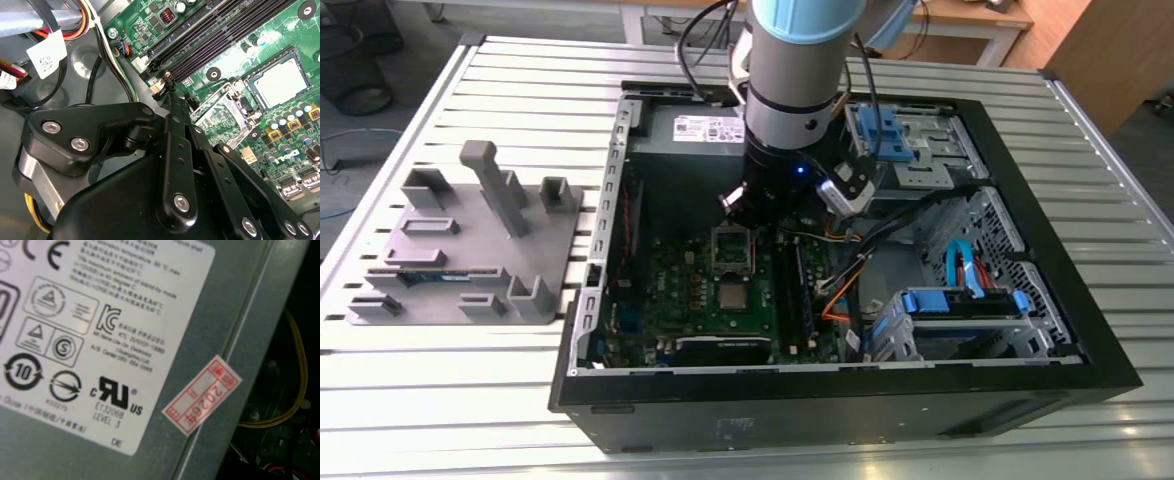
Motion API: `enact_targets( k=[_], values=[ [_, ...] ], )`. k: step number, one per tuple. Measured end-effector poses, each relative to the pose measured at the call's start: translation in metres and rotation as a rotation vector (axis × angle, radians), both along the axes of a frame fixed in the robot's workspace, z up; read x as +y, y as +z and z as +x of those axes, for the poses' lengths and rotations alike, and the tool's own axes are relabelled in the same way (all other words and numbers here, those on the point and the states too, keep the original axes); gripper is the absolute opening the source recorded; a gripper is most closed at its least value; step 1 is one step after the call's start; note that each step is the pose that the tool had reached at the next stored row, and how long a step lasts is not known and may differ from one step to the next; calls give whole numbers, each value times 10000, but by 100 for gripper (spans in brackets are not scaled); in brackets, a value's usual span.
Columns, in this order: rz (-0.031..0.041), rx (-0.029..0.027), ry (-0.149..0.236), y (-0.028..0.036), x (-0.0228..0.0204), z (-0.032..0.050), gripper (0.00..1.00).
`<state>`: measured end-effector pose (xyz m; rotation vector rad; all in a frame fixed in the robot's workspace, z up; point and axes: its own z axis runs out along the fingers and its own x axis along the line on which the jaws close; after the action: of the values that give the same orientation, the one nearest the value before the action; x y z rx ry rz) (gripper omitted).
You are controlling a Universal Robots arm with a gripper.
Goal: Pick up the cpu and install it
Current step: 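Close the cpu cover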
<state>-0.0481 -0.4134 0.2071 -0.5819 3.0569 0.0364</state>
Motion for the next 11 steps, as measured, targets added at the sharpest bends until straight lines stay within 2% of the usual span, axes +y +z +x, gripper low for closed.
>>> enact_targets(
  k=[3,9,11],
  values=[
    [-1,1,47,0,-1,0,11],
    [-1,-1,723,0,-2,0,11],
    [-1,-1,783,0,-2,0,11]
  ],
)
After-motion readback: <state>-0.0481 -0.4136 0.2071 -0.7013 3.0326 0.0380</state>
